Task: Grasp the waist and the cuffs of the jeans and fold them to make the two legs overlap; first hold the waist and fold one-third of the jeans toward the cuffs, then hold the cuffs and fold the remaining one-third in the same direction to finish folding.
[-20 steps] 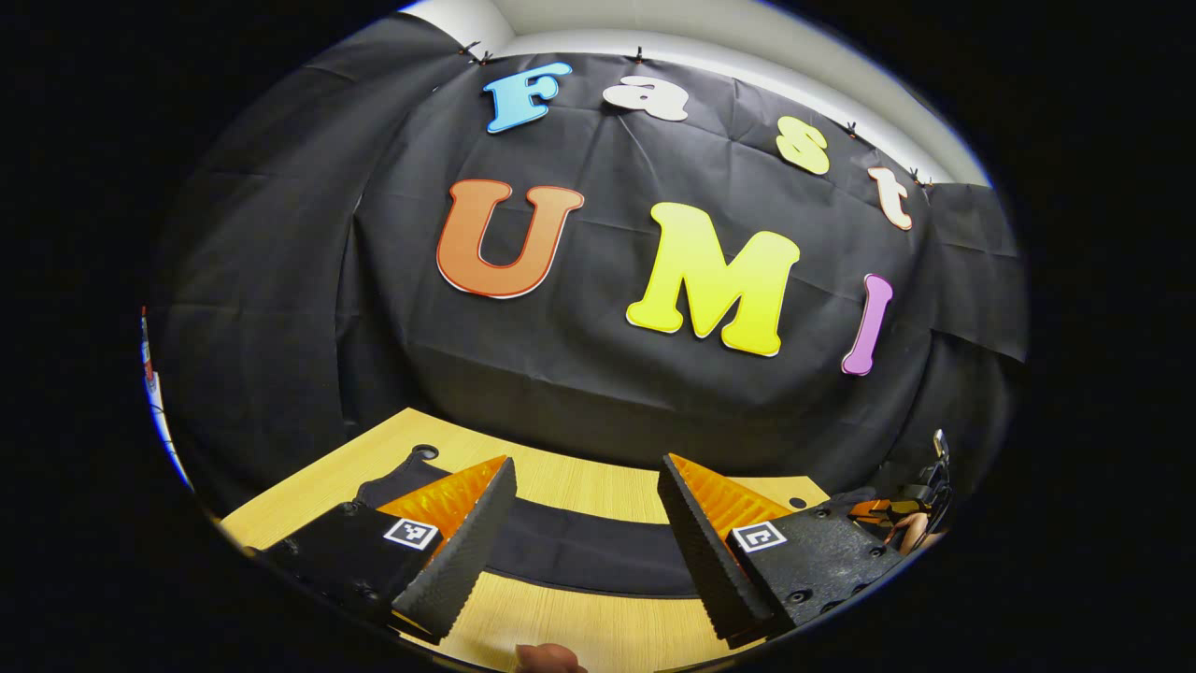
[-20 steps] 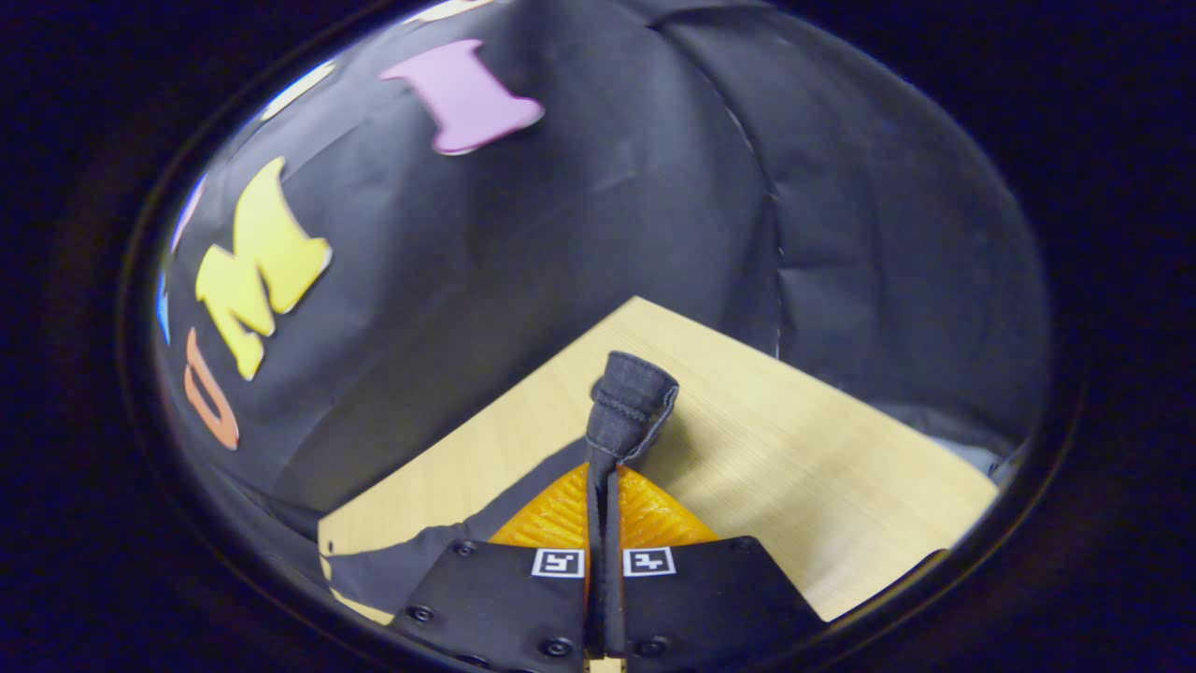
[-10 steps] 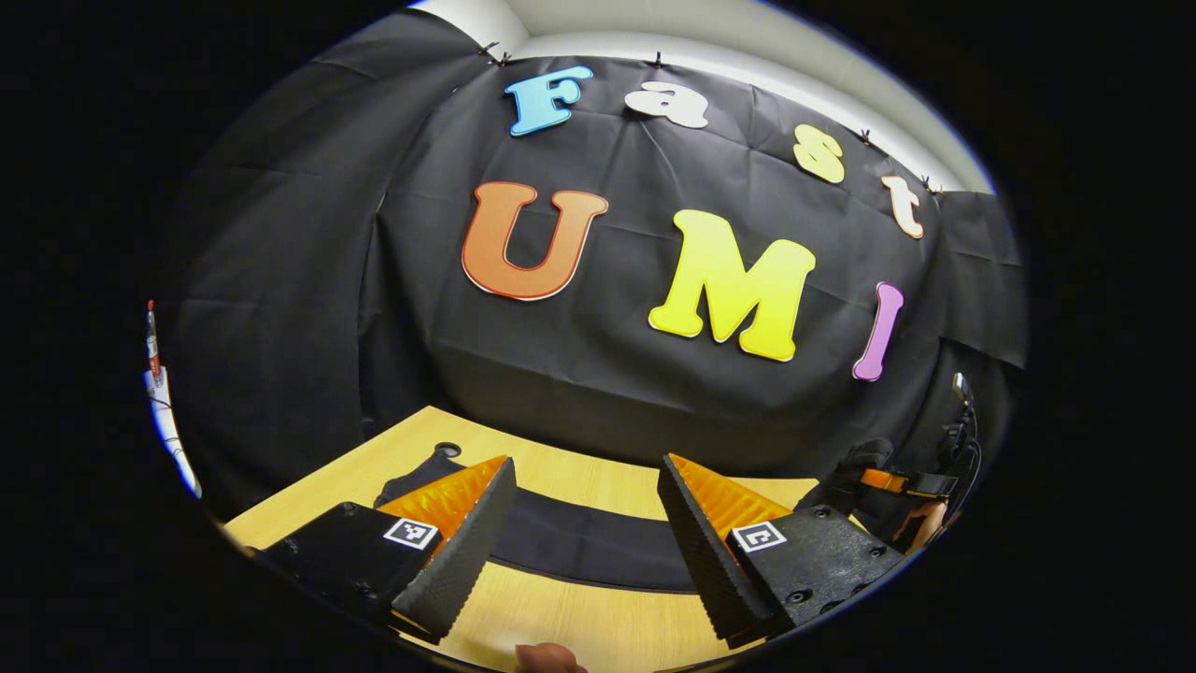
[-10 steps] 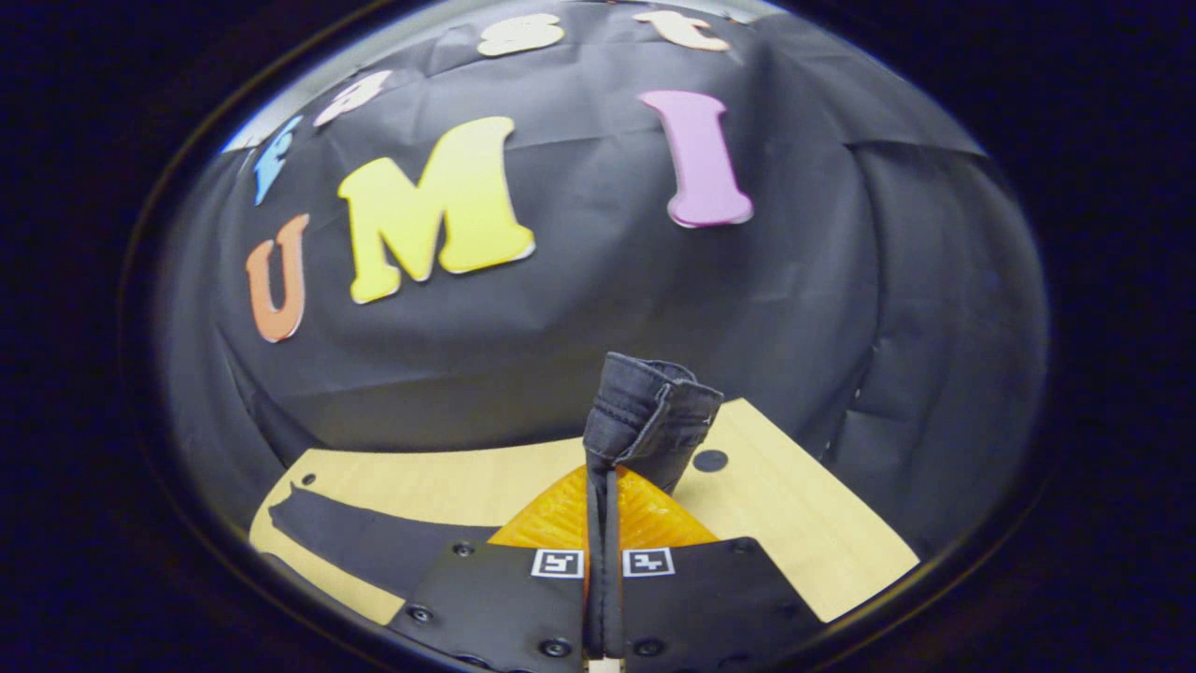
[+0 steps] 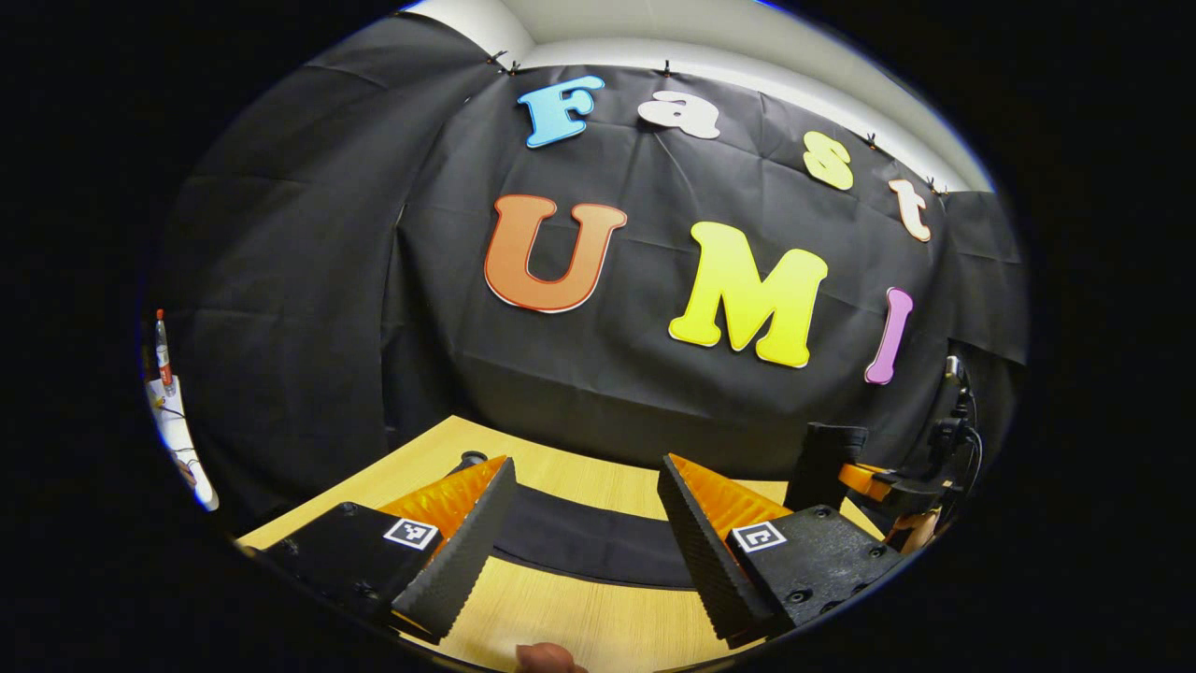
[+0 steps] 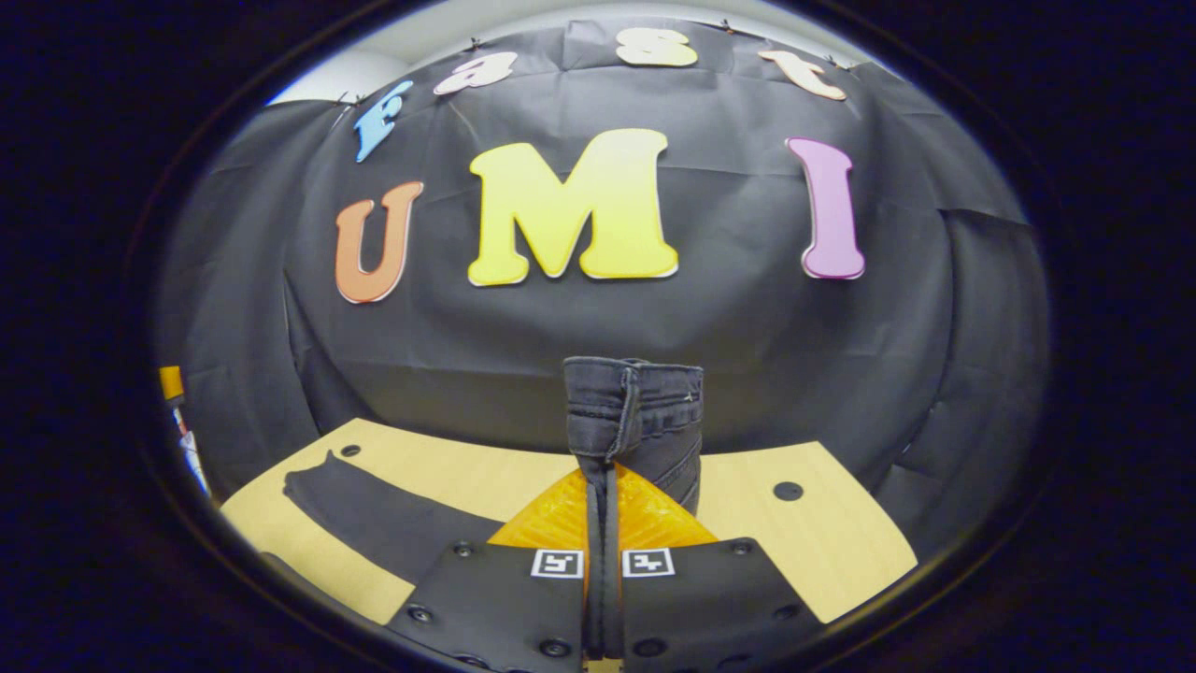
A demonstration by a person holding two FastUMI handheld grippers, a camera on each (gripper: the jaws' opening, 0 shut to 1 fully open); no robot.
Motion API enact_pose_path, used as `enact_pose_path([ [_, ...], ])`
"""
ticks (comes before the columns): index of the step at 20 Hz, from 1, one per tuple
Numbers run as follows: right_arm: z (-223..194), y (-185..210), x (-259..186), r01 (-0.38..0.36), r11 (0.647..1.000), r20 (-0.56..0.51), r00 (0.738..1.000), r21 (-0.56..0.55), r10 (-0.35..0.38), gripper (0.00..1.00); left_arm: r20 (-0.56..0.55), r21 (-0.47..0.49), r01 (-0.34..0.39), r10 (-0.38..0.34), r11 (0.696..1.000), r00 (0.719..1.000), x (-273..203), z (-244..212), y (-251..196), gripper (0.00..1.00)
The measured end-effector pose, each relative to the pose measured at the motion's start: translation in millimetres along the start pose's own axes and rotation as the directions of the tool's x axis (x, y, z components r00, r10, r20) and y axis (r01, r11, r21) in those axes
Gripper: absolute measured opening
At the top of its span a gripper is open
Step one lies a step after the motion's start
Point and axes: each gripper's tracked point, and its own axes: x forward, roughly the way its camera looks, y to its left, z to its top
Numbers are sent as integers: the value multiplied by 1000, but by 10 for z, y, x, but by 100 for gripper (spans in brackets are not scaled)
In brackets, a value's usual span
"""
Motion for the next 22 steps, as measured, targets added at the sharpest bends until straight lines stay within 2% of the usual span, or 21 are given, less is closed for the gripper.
enact_pose_path([
  [6, -246, 719, 248, -81, 997, -38, 996, -17, 80, 1, 17, 5, -16, 16, 1000, 1000, -126, 45, 147, 98],
  [12, -777, 1490, 340, -166, 984, -119, 980, -67, 157, 0, 15, -8, -51, 51, 999, 999, -264, 41, 384, 98],
  [16, -1271, 1753, 284, -207, 972, -205, 962, -114, 181, 1, 13, -12, -72, 72, 997, 997, -316, 34, 549, 98],
  [17, -1390, 1798, 260, -217, 968, -225, 957, -127, 185, 5, 11, -12, -76, 76, 997, 997, -315, 27, 585, 98],
  [19, -1606, 1871, 207, -234, 960, -256, 948, -152, 190, 1, 9, -11, -81, 81, 997, 997, -315, 24, 629, 98],
  [22, -1857, 1916, 168, -242, 957, -297, 936, -162, 187, 1, 11, -7, -78, 78, 997, 997, -297, 43, 656, 99],
])
